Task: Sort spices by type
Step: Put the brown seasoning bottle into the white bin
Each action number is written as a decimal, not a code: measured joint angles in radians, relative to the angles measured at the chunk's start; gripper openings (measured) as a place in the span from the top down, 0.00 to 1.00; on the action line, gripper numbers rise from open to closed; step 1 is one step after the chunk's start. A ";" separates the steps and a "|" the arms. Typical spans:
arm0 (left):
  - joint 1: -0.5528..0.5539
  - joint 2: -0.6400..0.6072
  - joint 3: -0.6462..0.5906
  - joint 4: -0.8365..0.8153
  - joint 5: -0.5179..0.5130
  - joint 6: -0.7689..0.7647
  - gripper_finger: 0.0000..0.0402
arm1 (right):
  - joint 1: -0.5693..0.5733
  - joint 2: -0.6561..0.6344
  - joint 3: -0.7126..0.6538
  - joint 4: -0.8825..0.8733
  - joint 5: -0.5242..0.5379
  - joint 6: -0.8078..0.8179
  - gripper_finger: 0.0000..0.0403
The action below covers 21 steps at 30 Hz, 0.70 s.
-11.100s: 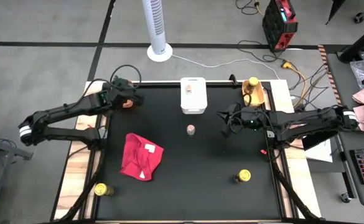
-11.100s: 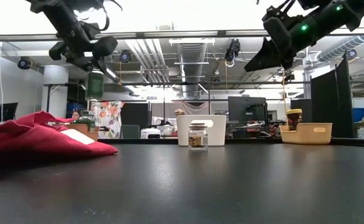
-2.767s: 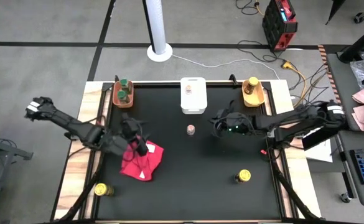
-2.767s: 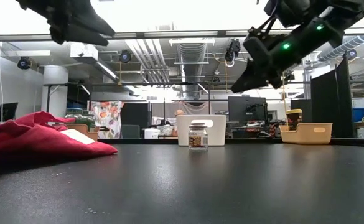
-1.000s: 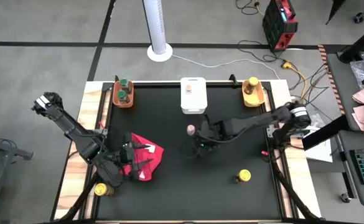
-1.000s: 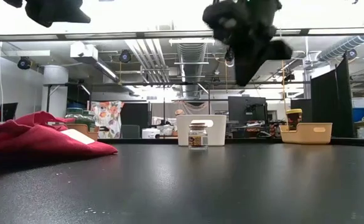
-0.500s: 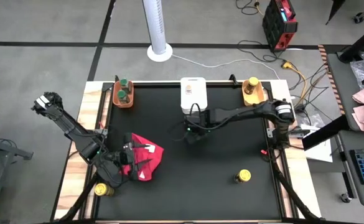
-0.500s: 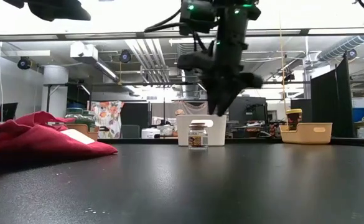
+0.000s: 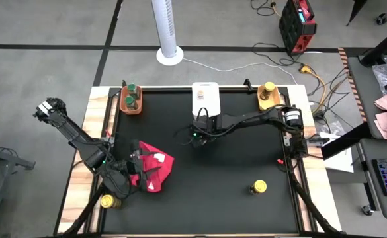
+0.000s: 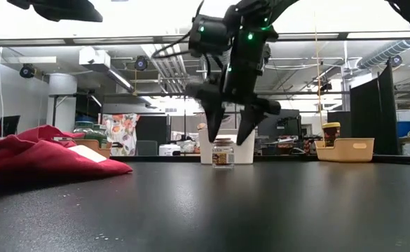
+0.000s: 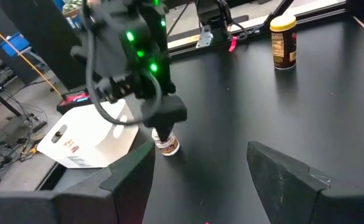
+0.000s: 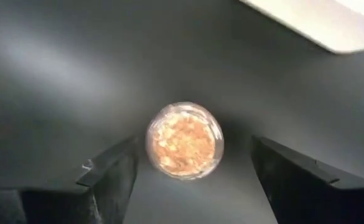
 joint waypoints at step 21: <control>-0.001 0.026 0.000 0.006 -0.016 -0.305 0.41 | 0.007 0.055 0.000 0.012 -0.001 -0.100 0.67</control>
